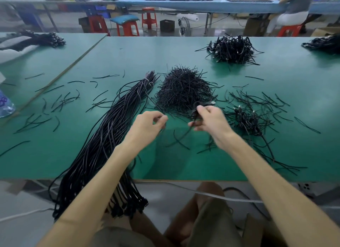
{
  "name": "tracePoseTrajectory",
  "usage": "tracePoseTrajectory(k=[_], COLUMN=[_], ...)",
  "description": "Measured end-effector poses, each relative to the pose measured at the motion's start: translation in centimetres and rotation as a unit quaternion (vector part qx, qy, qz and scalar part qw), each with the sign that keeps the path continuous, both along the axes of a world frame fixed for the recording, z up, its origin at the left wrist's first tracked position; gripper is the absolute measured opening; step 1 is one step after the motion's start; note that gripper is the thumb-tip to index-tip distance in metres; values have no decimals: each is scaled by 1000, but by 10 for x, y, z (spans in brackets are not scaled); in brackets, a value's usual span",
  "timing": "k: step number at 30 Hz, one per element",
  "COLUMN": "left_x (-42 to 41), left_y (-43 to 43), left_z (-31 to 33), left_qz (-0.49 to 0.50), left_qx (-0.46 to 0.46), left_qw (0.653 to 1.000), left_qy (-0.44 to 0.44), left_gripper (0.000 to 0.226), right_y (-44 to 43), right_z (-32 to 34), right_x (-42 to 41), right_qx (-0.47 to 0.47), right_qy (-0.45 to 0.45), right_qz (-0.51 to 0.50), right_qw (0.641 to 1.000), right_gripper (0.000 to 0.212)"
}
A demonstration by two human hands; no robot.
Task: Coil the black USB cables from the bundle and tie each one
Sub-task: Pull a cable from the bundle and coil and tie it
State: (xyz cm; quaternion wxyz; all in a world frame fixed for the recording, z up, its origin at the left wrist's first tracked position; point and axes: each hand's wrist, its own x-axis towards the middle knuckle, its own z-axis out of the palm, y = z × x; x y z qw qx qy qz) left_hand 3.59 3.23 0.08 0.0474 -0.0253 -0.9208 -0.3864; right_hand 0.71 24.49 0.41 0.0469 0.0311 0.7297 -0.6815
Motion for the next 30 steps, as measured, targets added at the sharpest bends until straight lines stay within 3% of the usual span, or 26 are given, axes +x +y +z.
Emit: tracePoseTrajectory(k=[3, 6, 8, 10, 15, 19, 21, 24, 26, 30], left_x=[-2, 1, 3, 4, 11, 20, 21, 21, 24, 30], left_y=[-20, -23, -22, -19, -10, 6, 14, 25, 30, 27], left_z=[-8, -15, -20, -22, -13, 6, 16, 26, 27, 25], left_qz=[55, 45, 33, 11, -70, -119, -128, -129, -154, -179], left_qx=[-160, -202, -181, -156, -107, -7, 45, 102, 106, 119], left_qw=[986, 973, 975, 979, 987, 993, 991, 986, 982, 976], left_qy=[-14, -100, -123, -129, -99, -25, -2, -4, -18, -42], left_gripper=[26, 37, 33, 25, 18, 18, 18, 17, 16, 16], right_y=[45, 83, 102, 114, 122, 105, 85, 45, 15, -21], right_z=[17, 25, 24, 18, -6, -5, 0, 13, 16, 11], right_x=[-13, -23, -28, -29, -26, -21, -13, 11, 26, 34], right_qx=[107, 247, 383, 458, 513, 607, 580, 441, 382, 366], right_qy=[-12, -6, 9, -2, -13, 70, 156, 248, 271, 263], right_qz=[-23, -63, -93, -112, -129, -157, -130, 44, 146, 204], right_qw=[994, 967, 919, 882, 849, 776, 789, 861, 871, 869], right_gripper=[23, 31, 34, 33, 33, 33, 35, 55, 62, 32])
